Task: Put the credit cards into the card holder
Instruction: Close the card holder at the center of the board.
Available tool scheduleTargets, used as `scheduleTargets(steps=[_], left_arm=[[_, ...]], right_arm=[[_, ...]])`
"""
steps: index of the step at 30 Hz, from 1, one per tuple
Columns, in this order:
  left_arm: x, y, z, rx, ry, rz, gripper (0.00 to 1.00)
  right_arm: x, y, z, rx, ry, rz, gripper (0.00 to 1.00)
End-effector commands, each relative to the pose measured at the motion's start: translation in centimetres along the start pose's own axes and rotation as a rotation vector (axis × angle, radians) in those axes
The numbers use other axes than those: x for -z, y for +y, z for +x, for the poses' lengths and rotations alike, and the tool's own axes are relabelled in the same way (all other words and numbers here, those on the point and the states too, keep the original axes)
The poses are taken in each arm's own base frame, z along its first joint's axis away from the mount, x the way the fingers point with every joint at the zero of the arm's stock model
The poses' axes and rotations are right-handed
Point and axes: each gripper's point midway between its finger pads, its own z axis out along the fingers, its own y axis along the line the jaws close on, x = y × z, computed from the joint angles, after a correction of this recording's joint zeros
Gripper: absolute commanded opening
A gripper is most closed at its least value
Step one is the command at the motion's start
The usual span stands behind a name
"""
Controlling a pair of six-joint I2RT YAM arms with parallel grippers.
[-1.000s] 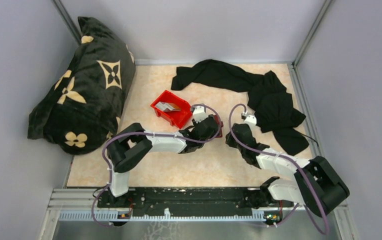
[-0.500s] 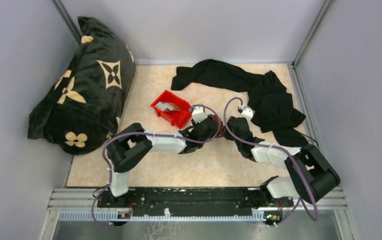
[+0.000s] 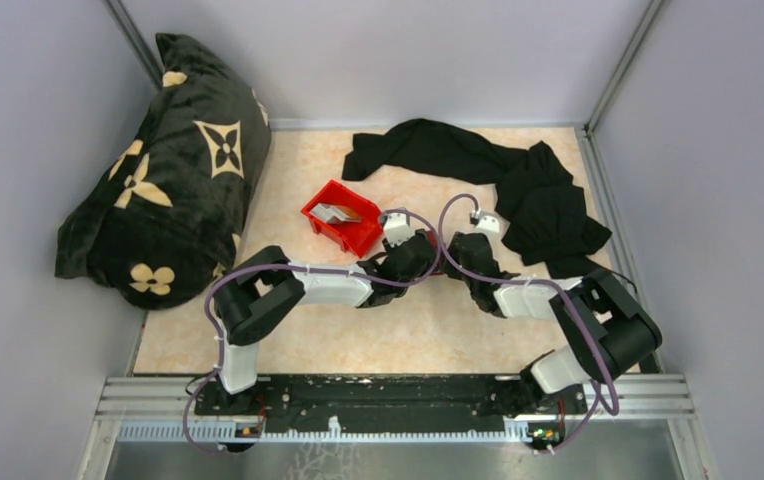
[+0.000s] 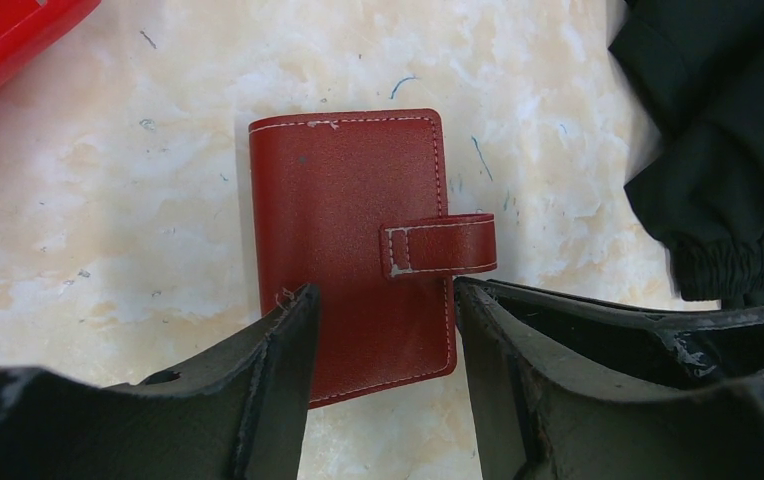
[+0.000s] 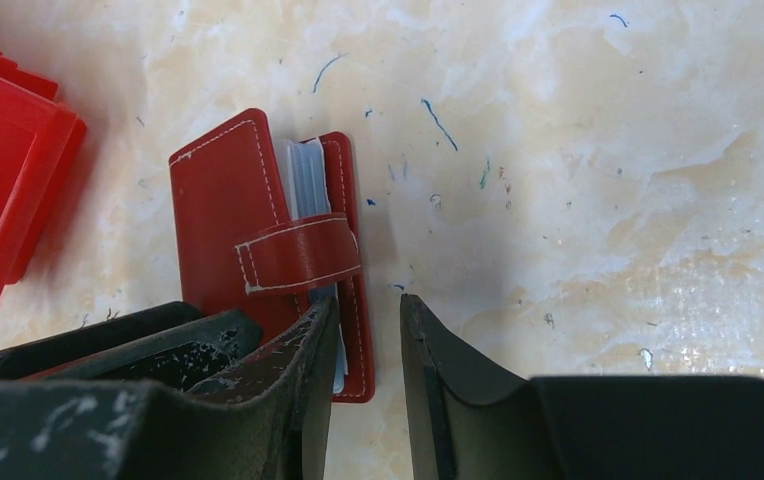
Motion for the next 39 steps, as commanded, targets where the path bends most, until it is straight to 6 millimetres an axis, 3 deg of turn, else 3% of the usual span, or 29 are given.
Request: scheduleTargets(steps=[1,27,35,39], left_arm=[[0.6,-0.4,-0.4,0.018,-0.013,0.017,0.60],[0.0,0.4,0.9,-0.005,0.021,-0.016,0.60],[-0.9,0.9,2.3,-0.052,0.068,-0.064,0.60],[-1.2,1.7,3.1,-0.073,0.092,-0.093,0.60]], right_arm=[[-0.7,2.2,-4.0,-0.013,-0.123,-0.048,0.31],[-2.7,0.4,-6.3,0.031,-0.213,0.078,0.31],[-1.1,0.4,-7.3,0.017,-0.227,0.078,0.31],[-0.5,1.0,-6.8,0.002,-0.184,0.043,0.31]])
